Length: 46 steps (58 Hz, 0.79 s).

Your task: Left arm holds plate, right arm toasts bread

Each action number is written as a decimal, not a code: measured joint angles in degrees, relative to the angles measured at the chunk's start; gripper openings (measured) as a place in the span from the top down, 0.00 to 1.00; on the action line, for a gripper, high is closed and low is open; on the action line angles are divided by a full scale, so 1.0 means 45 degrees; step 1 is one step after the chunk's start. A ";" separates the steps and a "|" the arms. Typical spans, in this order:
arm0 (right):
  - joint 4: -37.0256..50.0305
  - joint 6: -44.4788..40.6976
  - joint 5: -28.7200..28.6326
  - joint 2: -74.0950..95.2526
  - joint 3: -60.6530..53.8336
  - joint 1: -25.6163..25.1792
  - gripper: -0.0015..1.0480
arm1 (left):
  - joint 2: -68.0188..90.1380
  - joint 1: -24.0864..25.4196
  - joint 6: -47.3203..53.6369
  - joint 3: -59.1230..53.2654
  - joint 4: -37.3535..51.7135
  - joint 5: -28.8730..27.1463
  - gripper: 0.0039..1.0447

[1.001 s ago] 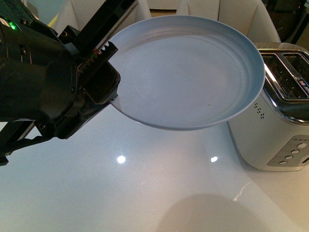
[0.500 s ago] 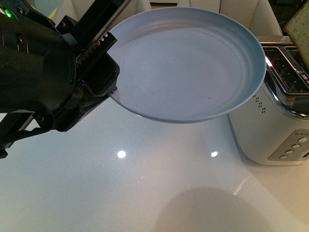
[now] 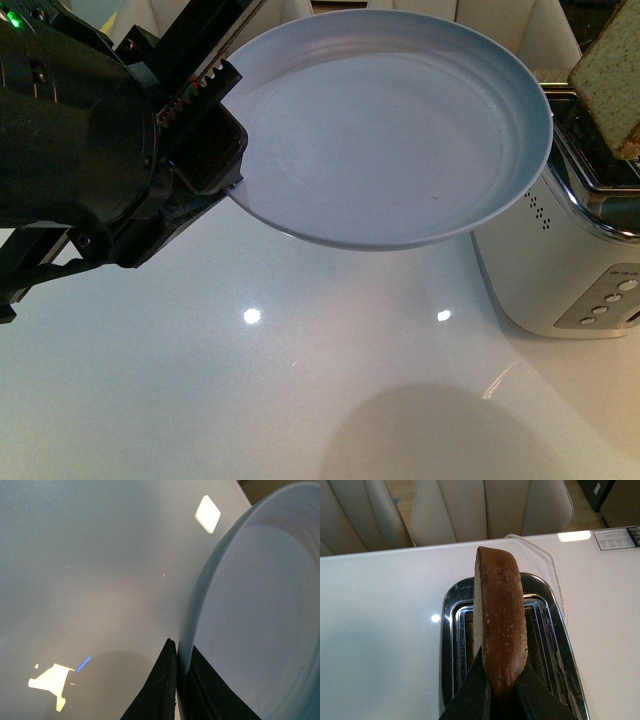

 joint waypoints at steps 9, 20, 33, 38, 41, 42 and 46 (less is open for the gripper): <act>0.0097 -0.0015 0.0005 0.0219 -0.0015 0.0024 0.97 | 0.0000 0.0000 -0.0005 0.0000 0.0000 0.0000 0.97; 0.0175 -0.0117 0.0053 0.0457 -0.0019 0.0024 0.97 | 0.0000 0.0000 -0.0005 0.0000 0.0000 0.0000 0.97; 0.0272 -0.0253 0.0102 0.0617 -0.0194 0.0024 0.97 | 0.0000 0.0000 -0.0005 0.0000 0.0000 0.0000 0.97; 0.0321 -0.0291 0.0112 0.0733 -0.0233 0.0024 0.97 | 0.0000 0.0000 -0.0005 0.0000 0.0000 0.0000 0.97; 0.0345 -0.0296 0.0155 0.0801 -0.0248 0.0024 0.97 | 0.0000 0.0000 -0.0005 0.0000 0.0000 0.0000 0.97; 0.0364 -0.0301 0.0155 0.0835 -0.0267 0.0024 0.97 | 0.0000 0.0000 -0.0005 0.0000 0.0000 0.0000 0.97; 0.0461 -0.0306 0.0180 0.0913 -0.0350 0.0024 0.97 | 0.0000 0.0000 -0.0005 0.0000 0.0000 0.0000 0.97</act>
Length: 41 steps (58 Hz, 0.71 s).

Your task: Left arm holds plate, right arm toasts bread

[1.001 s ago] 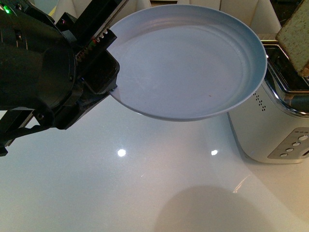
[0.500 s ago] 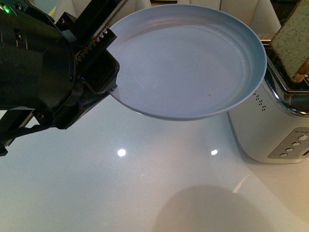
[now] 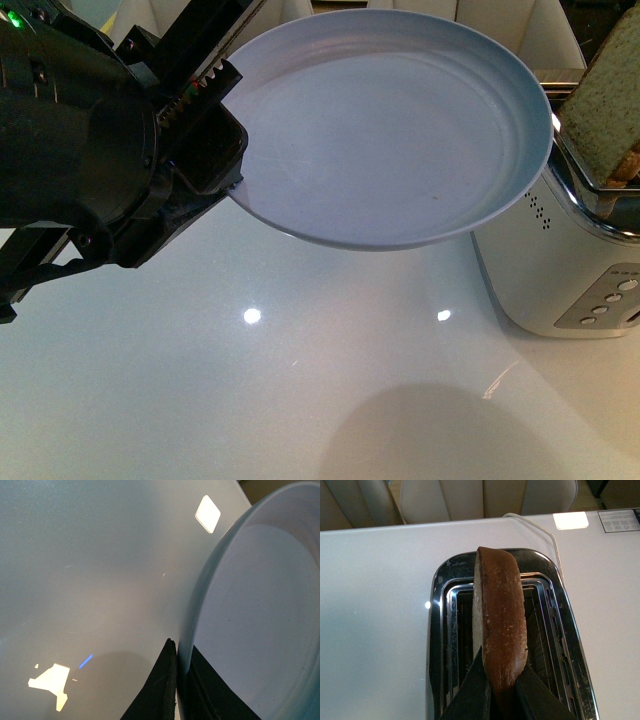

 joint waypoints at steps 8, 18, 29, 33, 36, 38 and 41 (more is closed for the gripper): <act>0.0223 -0.0005 0.0068 0.0180 -0.0277 0.0063 0.97 | 0.0000 0.0000 0.0000 0.0000 0.0000 0.0000 0.97; 0.0641 -0.0087 0.0151 0.0466 -0.0738 0.0223 0.97 | 0.0000 0.0000 0.0000 0.0000 0.0000 0.0000 0.97; 0.1156 -0.0311 0.0248 0.0777 -0.1229 0.0291 0.88 | 0.0000 0.0000 0.0000 0.0000 0.0000 0.0000 0.97; 0.1190 -0.0311 0.0194 0.0777 -0.1345 0.0296 0.79 | 0.0000 0.0000 0.0000 0.0000 0.0000 0.0000 0.97; 0.1209 -0.0311 0.0155 0.0777 -0.1477 0.0296 0.71 | 0.0000 0.0000 0.0000 0.0000 0.0000 0.0000 0.97; 0.1224 -0.0311 0.0131 0.0777 -0.1535 0.0296 0.67 | 0.0000 0.0000 0.0000 0.0000 0.0000 0.0000 0.97; 0.1307 -0.0306 0.0019 0.0772 -0.1681 0.0282 0.57 | 0.0000 0.0000 0.0000 0.0000 0.0000 -0.0005 0.97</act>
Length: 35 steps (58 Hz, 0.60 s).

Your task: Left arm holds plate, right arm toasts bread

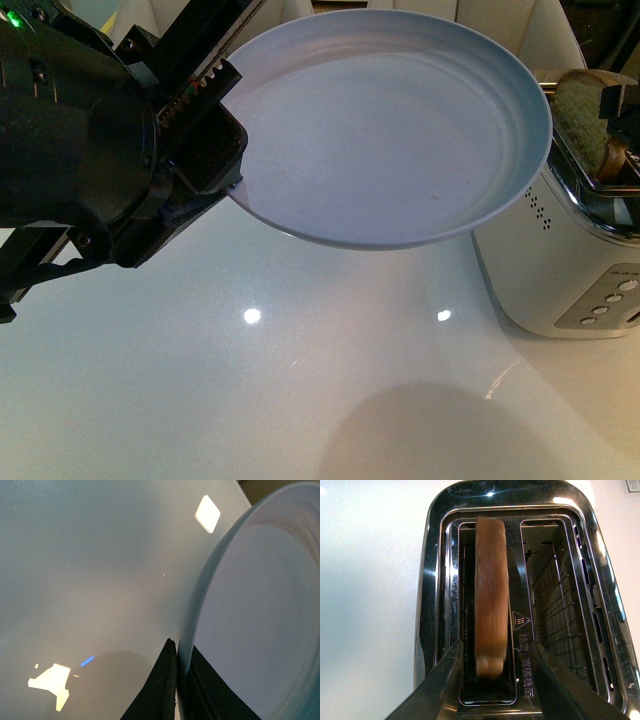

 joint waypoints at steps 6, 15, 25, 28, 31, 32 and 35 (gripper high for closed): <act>0.0228 0.0000 -0.0219 -0.0223 -0.0214 -0.0087 0.42 | 0.0000 0.0000 0.0000 0.0000 0.0000 0.0005 0.97; 0.1103 -0.0015 -0.0316 -0.1462 -0.1015 -0.0379 0.21 | 0.0000 0.0000 0.0000 0.0000 0.0000 0.0005 0.97; 0.1957 0.0044 -0.0189 -0.3920 -0.2404 -0.0831 0.08 | 0.0000 0.0000 0.0000 0.0000 0.0000 0.0005 0.97; 0.2069 0.0044 -0.0049 -0.4726 -0.2900 -0.0923 0.09 | 0.0000 0.0000 0.0000 0.0000 0.0000 0.0005 0.97; 0.3011 -0.0102 -0.0510 -0.5377 -0.3677 -0.1083 0.12 | 0.0000 0.0000 0.0000 0.0005 0.0000 0.0000 0.97; 0.3453 -0.0151 -0.0690 -0.5484 -0.3866 -0.1107 0.14 | 0.0000 0.0000 0.0000 0.0000 0.0000 0.0005 0.97; 0.5493 -0.0330 -0.1175 -0.5756 -0.4750 -0.1190 0.22 | 0.0000 0.0000 0.0000 0.0000 0.0000 0.0000 0.97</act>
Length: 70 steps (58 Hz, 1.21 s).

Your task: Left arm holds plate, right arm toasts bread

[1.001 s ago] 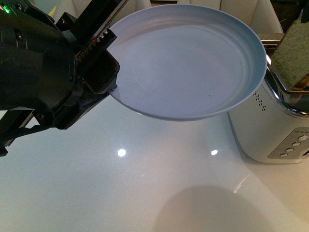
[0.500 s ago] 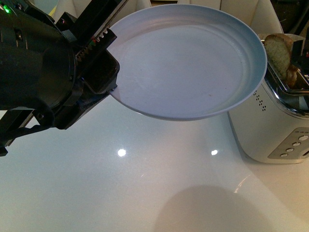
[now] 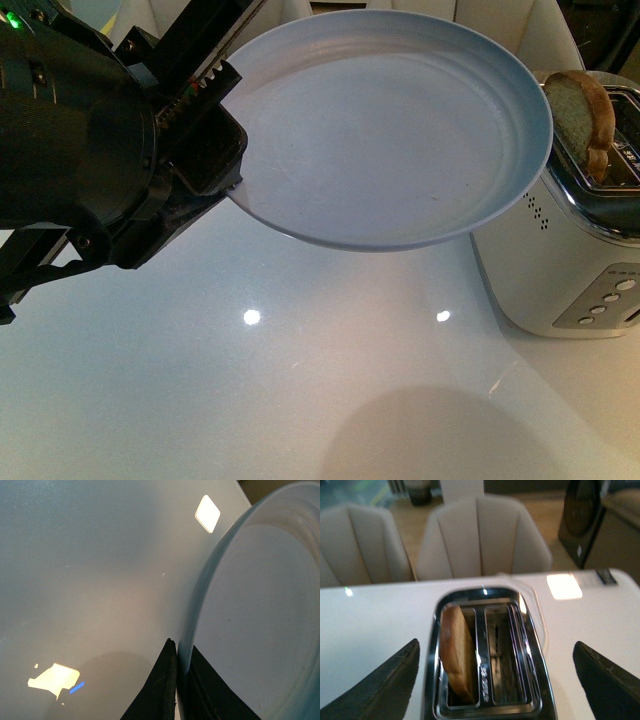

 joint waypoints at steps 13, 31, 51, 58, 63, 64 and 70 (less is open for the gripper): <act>0.1923 -0.0267 -0.0223 -0.1292 -0.1914 -0.0015 0.55 | 0.0000 -0.0010 -0.0005 0.0019 0.0005 -0.0005 0.97; 0.0947 -0.0369 -0.0223 -0.3881 -0.3546 -0.0015 0.98 | 0.0000 -0.0015 -0.0005 0.0024 0.0005 0.0005 0.97; 0.0087 -0.0374 -0.0223 -0.6003 -0.4711 -0.0015 0.98 | 0.0000 -0.0015 -0.0005 0.0024 0.0005 0.0000 0.97; -0.1103 -0.0379 -0.0223 -0.7325 -0.4721 -0.0015 0.98 | 0.0000 -0.0015 -0.0005 0.0024 0.0005 0.0000 0.97; -0.1724 -0.0379 -0.0223 -0.7990 -0.4721 -0.0015 0.98 | 0.0000 -0.0015 -0.0005 0.0024 0.0005 0.0015 0.97; -0.1870 -0.0379 -0.0223 -0.8145 -0.4721 -0.0015 0.98 | 0.0000 -0.0015 -0.0005 0.0024 0.0005 0.0019 0.97; -0.2511 -0.0379 -0.0223 -0.8811 -0.4721 -0.0015 0.98 | 0.0000 -0.0010 -0.0005 0.0024 0.0005 0.0000 0.97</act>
